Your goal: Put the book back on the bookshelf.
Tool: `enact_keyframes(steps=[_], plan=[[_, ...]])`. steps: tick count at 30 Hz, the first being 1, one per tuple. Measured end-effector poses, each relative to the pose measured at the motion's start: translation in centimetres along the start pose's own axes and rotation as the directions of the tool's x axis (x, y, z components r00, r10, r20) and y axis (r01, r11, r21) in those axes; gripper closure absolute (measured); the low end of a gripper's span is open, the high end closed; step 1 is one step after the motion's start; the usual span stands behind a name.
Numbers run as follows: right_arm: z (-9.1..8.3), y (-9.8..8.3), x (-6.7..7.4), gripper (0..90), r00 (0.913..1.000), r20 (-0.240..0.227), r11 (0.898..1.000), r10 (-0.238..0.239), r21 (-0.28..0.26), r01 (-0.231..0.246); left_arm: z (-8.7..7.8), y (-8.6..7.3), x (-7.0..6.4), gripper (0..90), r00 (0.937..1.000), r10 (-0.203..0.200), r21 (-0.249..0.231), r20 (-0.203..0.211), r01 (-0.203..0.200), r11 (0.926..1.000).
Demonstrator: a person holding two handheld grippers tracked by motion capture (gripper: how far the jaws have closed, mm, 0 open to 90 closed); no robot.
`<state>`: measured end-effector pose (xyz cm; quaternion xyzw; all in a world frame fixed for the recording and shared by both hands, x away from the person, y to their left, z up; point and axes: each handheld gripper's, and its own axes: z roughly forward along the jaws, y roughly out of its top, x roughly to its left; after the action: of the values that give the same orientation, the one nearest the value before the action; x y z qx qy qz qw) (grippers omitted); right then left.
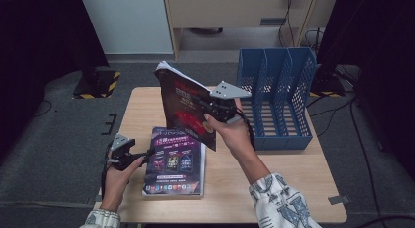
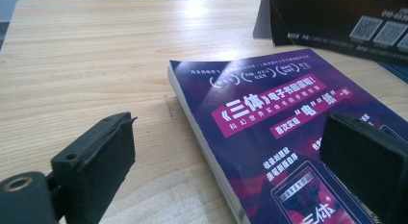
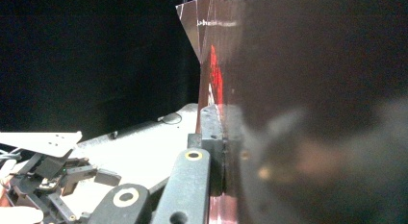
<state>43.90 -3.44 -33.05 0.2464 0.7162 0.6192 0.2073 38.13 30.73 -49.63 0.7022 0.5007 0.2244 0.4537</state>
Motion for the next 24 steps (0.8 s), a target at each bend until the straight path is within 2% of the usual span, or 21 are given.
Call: enact_keyframes(steps=[6, 13, 17, 21, 24], plan=[[-0.6, 0.9, -0.7, 86.8, 0.9996, 0.025, 1.000, 0.010, -0.004, -0.010, 0.3, -0.1, -0.1, 5.0, 1.0000, 0.007, 0.012, -0.007, -0.007, 0.9999], [-1.2, 1.8, -1.9, 86.8, 0.9987, 0.048, 1.000, 0.019, 0.002, -0.019, 0.6, -0.2, -0.1, 5.3, 0.9987, 0.028, 0.034, -0.042, -0.027, 0.9991], [-1.5, 2.5, -2.6, 86.8, 0.9980, 0.060, 1.000, 0.020, 0.000, -0.020, 0.7, -0.2, 0.1, 5.5, 0.9985, 0.018, 0.028, -0.051, -0.017, 0.9995], [-2.4, 3.3, -2.8, 86.8, 0.9974, 0.070, 1.000, 0.016, -0.005, -0.016, 0.7, -0.1, 0.0, 5.6, 0.9983, 0.021, 0.031, -0.055, -0.019, 0.9993], [-3.2, 4.0, -3.0, 86.8, 0.9961, 0.088, 1.000, 0.006, -0.007, -0.006, 0.5, -0.3, -0.1, 5.6, 0.9975, 0.038, 0.038, -0.059, -0.036, 0.9986]])
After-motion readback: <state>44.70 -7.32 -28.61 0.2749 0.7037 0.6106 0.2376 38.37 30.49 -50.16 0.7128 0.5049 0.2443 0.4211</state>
